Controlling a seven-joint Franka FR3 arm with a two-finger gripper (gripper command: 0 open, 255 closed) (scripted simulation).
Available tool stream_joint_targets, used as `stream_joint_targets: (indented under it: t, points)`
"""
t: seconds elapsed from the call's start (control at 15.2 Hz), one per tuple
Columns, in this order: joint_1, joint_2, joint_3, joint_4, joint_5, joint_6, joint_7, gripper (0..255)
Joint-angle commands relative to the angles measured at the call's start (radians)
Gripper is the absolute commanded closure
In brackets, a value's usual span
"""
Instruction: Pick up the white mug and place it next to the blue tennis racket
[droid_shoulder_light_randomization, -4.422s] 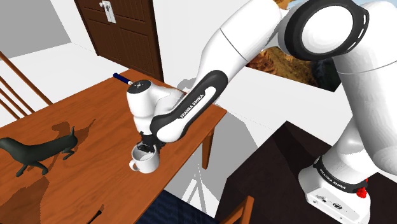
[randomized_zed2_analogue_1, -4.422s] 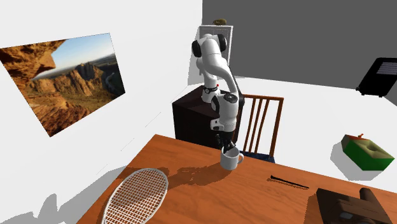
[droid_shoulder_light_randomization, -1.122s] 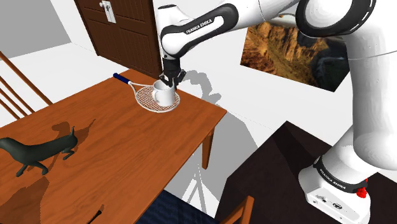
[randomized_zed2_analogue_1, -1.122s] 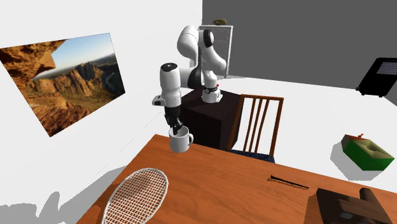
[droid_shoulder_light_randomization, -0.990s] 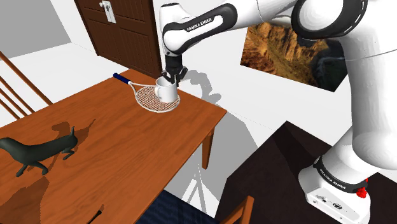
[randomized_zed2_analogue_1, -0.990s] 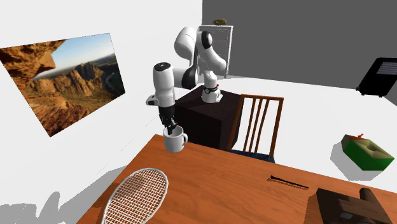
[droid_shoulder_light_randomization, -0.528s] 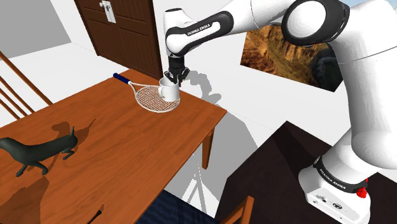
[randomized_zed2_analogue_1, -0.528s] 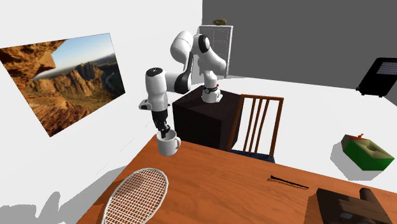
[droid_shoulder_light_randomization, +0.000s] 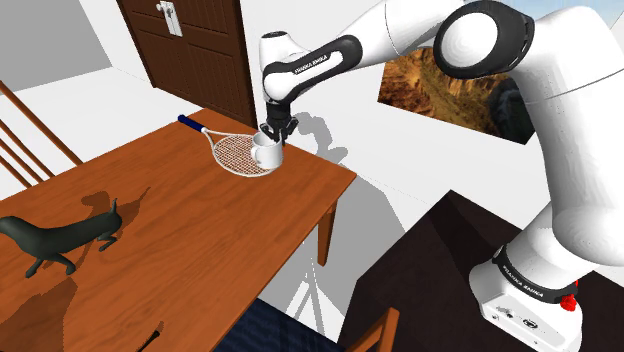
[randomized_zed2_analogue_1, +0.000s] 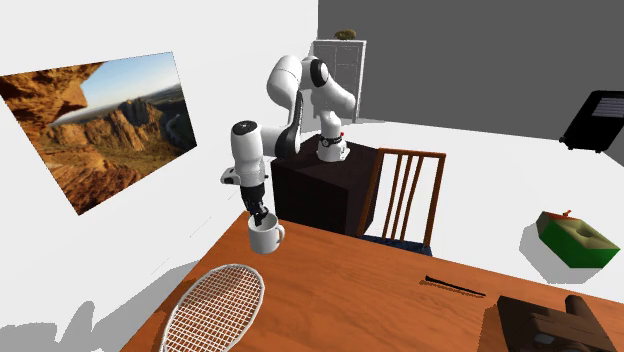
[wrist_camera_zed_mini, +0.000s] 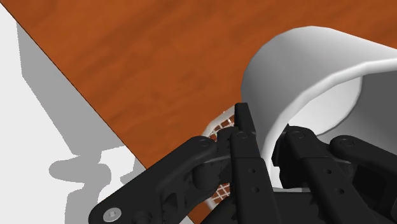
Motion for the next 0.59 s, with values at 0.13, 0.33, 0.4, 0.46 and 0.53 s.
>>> stream_joint_targets:
  t: [0.13,0.33,0.4,0.46,0.53]
  points:
    - [0.004,0.031,-0.007,-0.002,-0.008,0.033,0.004,255]
    - [0.007,0.054,-0.012,-0.003,-0.014,0.058,0.007,255]
    - [0.008,0.062,-0.014,-0.003,-0.016,0.066,0.008,255]
    - [0.009,0.070,-0.015,-0.003,-0.017,0.074,0.009,255]
    - [0.010,0.079,-0.017,-0.002,-0.019,0.081,0.010,255]
